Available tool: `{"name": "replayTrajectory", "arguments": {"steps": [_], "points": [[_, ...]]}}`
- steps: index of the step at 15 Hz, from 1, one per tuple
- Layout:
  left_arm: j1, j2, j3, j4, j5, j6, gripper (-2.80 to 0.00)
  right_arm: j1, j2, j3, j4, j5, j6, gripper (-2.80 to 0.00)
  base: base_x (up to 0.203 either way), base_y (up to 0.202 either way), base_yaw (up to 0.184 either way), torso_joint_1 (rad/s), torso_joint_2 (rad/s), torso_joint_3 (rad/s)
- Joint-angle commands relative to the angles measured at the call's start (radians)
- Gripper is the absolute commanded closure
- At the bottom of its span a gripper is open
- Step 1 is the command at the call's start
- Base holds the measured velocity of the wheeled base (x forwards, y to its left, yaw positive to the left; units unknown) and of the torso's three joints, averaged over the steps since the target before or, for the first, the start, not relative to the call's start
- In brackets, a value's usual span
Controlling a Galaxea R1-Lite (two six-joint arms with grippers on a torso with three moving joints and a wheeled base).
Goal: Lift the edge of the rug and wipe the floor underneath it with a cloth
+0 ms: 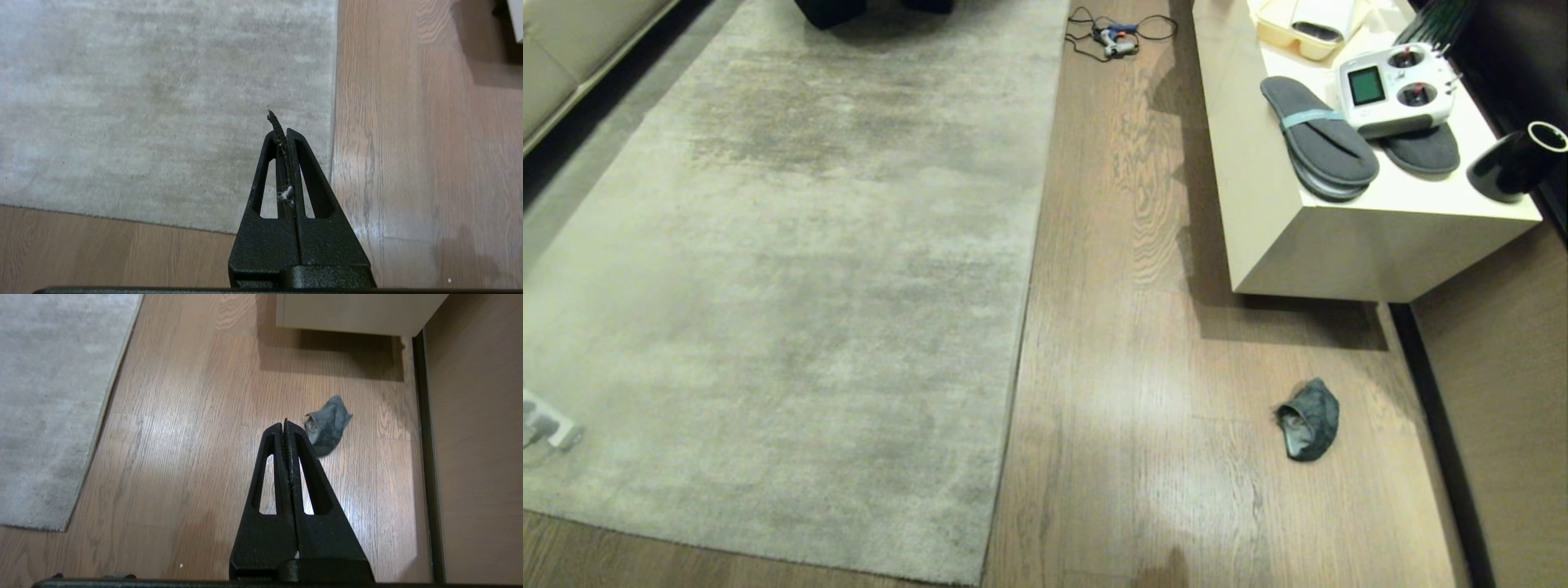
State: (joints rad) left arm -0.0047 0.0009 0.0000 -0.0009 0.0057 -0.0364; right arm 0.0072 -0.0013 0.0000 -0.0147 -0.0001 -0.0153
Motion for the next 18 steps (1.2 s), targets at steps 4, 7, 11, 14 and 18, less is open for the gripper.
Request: {"name": "replayTrajectory", "arguments": {"steps": [4,7,11,14,18], "points": [[0.000,0.001,0.000,-0.001,0.000,0.000,0.00,0.000,0.002,0.000,-0.001,0.000,0.000,0.00,0.000,0.000,0.000,0.003,0.00,0.206],[0.000,0.001,0.000,-0.001,0.000,0.000,0.00,0.000,0.001,0.000,-0.001,0.000,0.000,0.00,0.000,0.000,0.000,0.006,0.00,0.201],[0.000,0.001,0.000,-0.001,0.000,0.000,0.00,0.000,0.003,0.000,-0.001,0.000,0.000,0.00,0.000,0.000,0.000,0.001,0.00,0.199],[0.000,0.001,0.000,-0.001,0.000,0.000,0.00,0.000,0.001,0.000,-0.001,0.000,0.000,0.00,0.000,0.000,0.000,0.006,0.00,0.206],[0.000,0.001,0.000,-0.001,0.000,0.000,0.00,0.000,0.001,0.000,-0.001,0.000,0.000,0.00,0.000,0.000,0.000,0.002,0.00,0.204]]}}
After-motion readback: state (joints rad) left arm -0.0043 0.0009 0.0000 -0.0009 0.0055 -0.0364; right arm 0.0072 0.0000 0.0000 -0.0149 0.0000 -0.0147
